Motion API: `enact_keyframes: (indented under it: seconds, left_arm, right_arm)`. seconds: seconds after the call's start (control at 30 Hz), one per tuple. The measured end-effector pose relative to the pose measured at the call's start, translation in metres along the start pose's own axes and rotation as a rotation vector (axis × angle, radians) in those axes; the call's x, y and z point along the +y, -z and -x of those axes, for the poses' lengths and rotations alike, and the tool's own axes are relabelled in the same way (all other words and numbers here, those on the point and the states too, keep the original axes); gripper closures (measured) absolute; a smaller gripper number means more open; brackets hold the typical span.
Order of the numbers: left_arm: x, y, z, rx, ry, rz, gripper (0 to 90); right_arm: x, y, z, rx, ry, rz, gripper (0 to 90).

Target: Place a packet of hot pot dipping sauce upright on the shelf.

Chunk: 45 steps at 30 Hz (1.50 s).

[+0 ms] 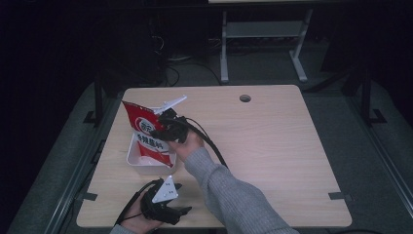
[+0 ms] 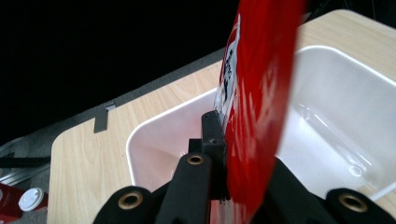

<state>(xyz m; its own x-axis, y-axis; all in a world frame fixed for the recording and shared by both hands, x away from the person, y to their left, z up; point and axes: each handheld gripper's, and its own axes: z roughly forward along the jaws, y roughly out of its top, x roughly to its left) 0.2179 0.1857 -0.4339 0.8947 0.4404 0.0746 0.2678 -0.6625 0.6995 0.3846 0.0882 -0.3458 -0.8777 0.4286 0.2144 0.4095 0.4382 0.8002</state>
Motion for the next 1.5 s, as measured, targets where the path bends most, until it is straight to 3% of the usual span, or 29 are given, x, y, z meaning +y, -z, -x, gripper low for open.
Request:
enact_keyframes:
  seconds: [0.33,0.47,0.63,0.7,1.07,1.23,1.5]
  left_arm:
    - [0.000,0.000,0.000,0.000,0.001,-0.002,24.3]
    - [0.000,0.001,-0.001,0.000,-0.001,-0.003,24.3]
    - [-0.001,0.001,-0.001,0.000,0.003,-0.004,24.3]
    - [-0.001,0.001,-0.001,0.001,0.003,-0.003,24.3]
    - [-0.001,0.001,-0.001,-0.001,0.000,-0.007,24.3]
    - [-0.001,0.001,-0.002,-0.001,0.000,-0.009,24.3]
    - [-0.001,0.000,-0.001,0.001,0.002,-0.010,24.3]
  right_arm:
    - [-0.008,0.006,-0.004,-0.036,0.021,0.079,89.3]
    - [-0.008,0.007,-0.005,-0.035,0.029,0.084,89.3]
    - [-0.005,0.014,-0.005,-0.029,0.028,0.141,89.2]
    - [-0.006,0.014,-0.004,-0.052,0.038,0.125,89.2]
    - [-0.014,0.001,-0.004,-0.050,0.014,0.115,89.1]
    - [-0.018,0.001,-0.003,-0.028,0.033,0.081,88.9]
    - [-0.021,0.004,0.002,0.015,0.018,0.014,88.8]
